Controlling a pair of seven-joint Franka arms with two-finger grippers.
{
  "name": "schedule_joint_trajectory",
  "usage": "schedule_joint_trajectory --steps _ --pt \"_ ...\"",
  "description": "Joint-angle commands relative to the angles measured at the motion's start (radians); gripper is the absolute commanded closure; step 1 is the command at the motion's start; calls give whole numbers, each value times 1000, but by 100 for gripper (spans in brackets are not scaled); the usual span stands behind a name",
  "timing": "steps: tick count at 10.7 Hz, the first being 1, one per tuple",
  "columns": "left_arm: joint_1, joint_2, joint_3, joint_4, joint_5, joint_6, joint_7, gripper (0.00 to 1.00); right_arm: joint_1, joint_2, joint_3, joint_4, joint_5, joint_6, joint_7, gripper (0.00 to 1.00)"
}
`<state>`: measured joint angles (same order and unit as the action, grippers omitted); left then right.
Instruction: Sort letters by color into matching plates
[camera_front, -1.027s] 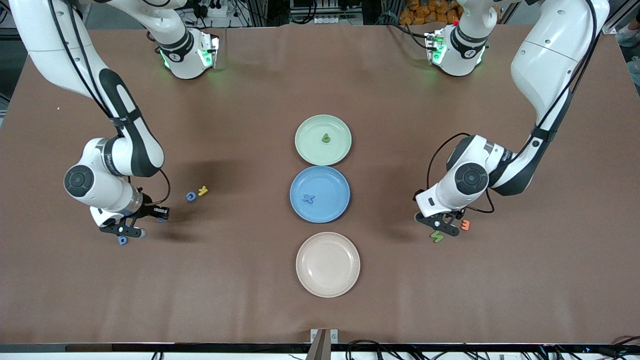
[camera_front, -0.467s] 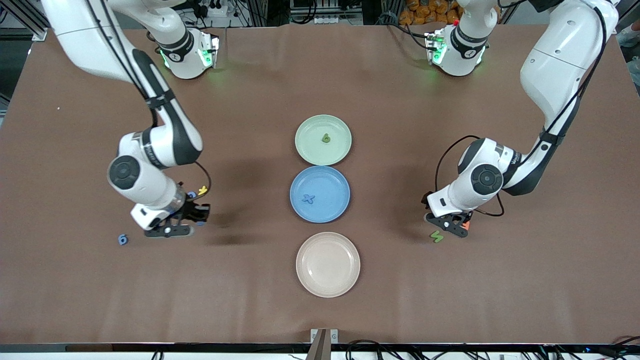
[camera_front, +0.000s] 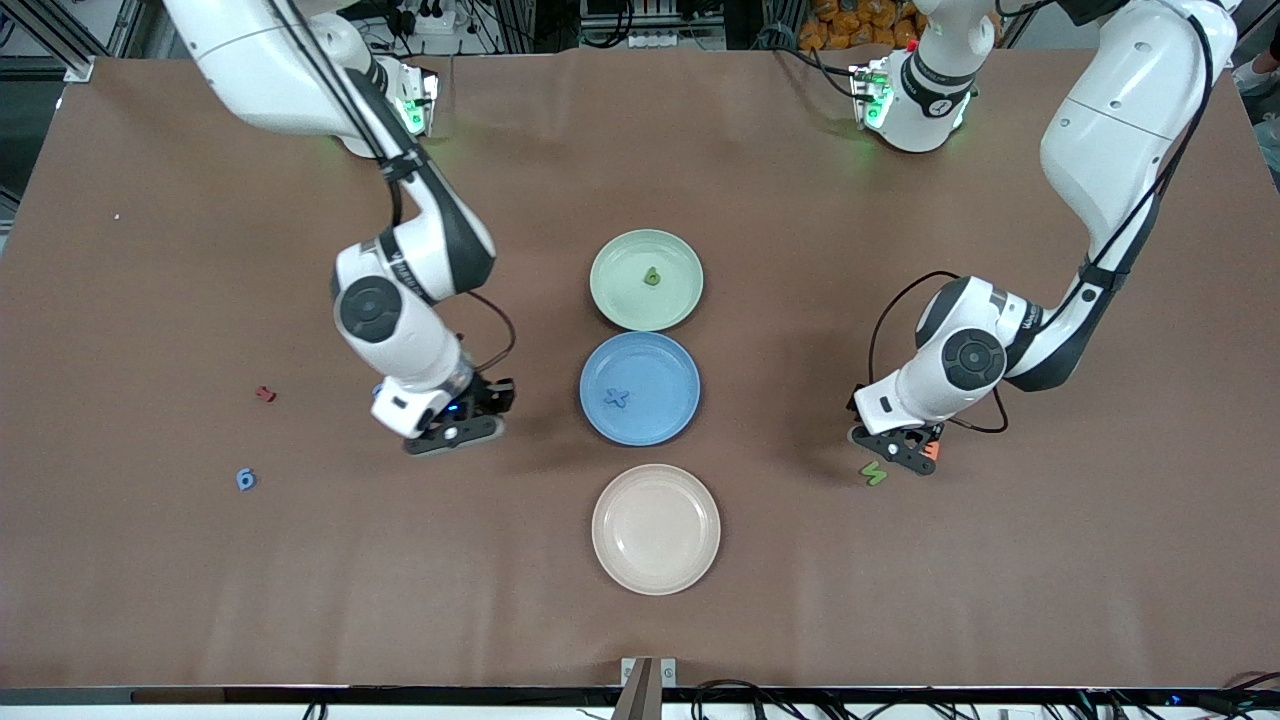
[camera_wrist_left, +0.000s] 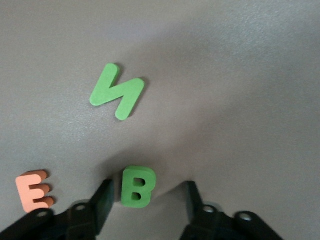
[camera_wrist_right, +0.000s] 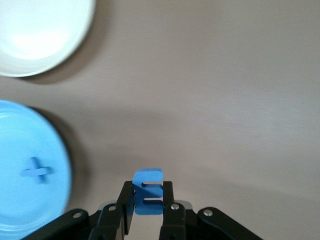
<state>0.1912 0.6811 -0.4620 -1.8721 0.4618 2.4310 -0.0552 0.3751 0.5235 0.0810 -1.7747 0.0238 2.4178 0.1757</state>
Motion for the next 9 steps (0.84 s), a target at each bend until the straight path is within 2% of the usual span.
schedule_joint_trajectory --steps 1,3,4,9 --pt "19 12 -9 10 25 11 6 59 111 75 -6 116 -1 -9 34 85" --pt "19 11 -9 22 12 10 -2 91 145 118 -6 179 2 -5 33 85" --pt "19 9 -9 22 11 10 -5 100 168 139 -6 213 4 -5 34 85" --pt "13 -18 -18 27 -9 -7 -26 100 221 197 -6 235 1 0 64 81"
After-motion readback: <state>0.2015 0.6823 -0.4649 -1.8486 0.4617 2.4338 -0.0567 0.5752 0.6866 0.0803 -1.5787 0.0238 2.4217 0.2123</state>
